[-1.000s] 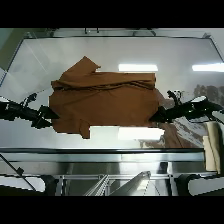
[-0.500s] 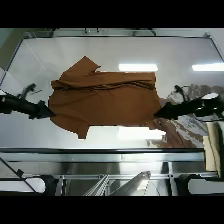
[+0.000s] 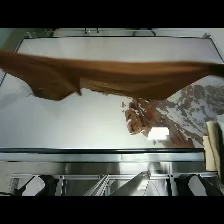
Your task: Fold the shirts.
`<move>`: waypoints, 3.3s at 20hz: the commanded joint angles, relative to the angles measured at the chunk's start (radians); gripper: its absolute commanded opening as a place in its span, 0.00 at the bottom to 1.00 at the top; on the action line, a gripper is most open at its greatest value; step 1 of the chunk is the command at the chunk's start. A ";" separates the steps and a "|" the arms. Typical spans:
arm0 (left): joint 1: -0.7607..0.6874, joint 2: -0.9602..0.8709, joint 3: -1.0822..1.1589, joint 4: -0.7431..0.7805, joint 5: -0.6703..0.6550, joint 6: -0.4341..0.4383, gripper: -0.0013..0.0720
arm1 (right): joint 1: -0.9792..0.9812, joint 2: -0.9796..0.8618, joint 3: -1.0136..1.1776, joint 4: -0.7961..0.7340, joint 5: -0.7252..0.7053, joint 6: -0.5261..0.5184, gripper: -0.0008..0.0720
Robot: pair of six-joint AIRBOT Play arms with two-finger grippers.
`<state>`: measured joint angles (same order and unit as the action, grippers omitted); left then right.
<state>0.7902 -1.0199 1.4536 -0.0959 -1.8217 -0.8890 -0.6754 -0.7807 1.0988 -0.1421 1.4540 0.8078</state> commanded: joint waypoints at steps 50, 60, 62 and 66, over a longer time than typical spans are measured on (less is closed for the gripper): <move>-0.502 -0.880 0.167 0.732 0.425 -0.004 0.04 | 0.460 -0.937 0.212 -0.555 -0.628 -0.071 0.03; -0.492 -0.841 -0.106 0.761 0.398 -0.017 0.04 | 0.446 -0.996 0.212 -0.626 -0.460 0.027 0.04; -0.489 -0.841 -0.121 0.761 0.402 -0.017 0.04 | 0.447 -0.995 0.212 -0.625 -0.428 0.032 0.06; -0.457 -0.841 -0.050 0.760 0.314 -0.048 0.58 | 0.410 -0.955 0.216 -0.727 -0.319 0.136 0.44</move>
<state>0.3138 -1.8614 1.3674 0.6655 -1.4414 -0.9077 -0.2424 -1.7611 1.3117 -0.7910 1.0519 0.8688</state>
